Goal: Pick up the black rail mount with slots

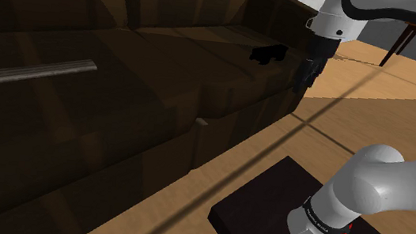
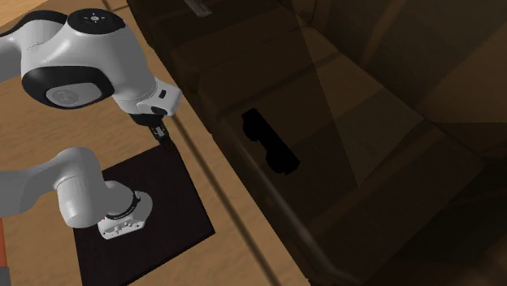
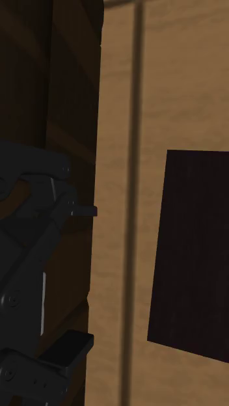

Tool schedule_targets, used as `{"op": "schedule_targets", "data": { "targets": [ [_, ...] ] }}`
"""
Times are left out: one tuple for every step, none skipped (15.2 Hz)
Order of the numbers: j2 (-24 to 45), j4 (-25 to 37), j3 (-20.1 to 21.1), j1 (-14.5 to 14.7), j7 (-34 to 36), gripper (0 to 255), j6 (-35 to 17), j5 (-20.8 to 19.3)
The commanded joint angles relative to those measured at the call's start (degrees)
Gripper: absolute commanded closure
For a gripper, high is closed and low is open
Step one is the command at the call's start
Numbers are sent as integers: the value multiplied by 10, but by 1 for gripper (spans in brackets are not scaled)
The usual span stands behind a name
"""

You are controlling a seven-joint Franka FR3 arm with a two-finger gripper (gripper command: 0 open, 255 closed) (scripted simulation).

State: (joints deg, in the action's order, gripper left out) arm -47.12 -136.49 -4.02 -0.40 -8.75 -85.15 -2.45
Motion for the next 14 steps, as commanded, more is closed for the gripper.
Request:
{"op": "schedule_targets", "data": {
  "targets": [
    [0,0,0,0,0,0,0,0],
    [9,8,-16,6,-38,0,-4,-15],
    [19,17,-33,12,-76,0,-8,-29],
    [30,27,-49,19,-114,0,-13,-42],
    [42,37,-65,26,-151,0,-18,-54],
    [54,49,-81,34,-188,0,-23,-65],
    [68,62,-96,42,-226,0,-29,-75],
    [83,76,-111,50,-263,0,-34,-84],
    [98,90,-126,59,-300,0,-40,-91],
    [114,106,-140,68,-337,0,-46,-97],
    [131,122,-155,77,-374,0,-52,-102],
    [149,139,-169,87,-411,0,-57,-105],
    [167,157,-182,97,-448,0,-63,-107],
    [185,176,-196,107,-485,0,-68,-108]
  ]
}}
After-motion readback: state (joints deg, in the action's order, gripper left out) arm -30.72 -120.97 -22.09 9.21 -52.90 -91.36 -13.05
